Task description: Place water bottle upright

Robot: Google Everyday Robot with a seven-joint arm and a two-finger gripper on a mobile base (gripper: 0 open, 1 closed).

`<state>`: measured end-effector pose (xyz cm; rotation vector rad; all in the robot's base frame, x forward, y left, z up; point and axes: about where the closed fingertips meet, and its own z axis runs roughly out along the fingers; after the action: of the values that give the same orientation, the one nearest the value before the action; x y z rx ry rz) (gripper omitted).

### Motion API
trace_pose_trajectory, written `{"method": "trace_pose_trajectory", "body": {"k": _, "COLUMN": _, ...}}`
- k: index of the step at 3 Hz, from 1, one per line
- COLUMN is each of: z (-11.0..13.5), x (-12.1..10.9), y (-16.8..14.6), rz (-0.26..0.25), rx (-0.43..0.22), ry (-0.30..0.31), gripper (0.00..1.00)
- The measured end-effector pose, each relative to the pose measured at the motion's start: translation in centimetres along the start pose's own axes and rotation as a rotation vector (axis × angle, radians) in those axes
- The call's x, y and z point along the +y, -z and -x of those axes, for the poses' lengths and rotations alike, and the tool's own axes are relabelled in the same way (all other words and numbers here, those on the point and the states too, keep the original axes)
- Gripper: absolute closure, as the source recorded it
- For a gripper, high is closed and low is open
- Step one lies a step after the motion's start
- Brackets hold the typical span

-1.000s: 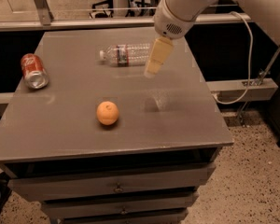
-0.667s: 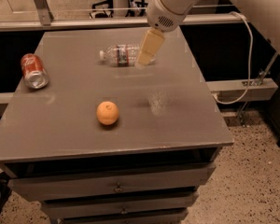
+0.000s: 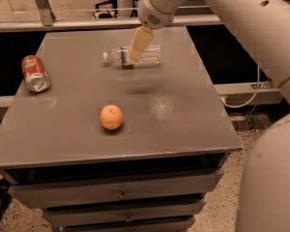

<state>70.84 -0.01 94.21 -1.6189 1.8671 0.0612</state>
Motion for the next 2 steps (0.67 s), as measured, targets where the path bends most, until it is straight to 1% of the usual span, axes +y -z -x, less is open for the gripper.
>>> {"method": "trace_pose_trajectory", "body": {"k": 1, "z": 0.1, "x": -1.6, "y": -2.9, "rz": 0.021, "rx": 0.009, "ry": -0.012, "gripper": 0.00}}
{"method": "trace_pose_trajectory", "body": {"k": 2, "z": -0.1, "x": -2.1, "y": -5.5, "rz": 0.059, "rx": 0.033, "ry": -0.017, "gripper": 0.00}}
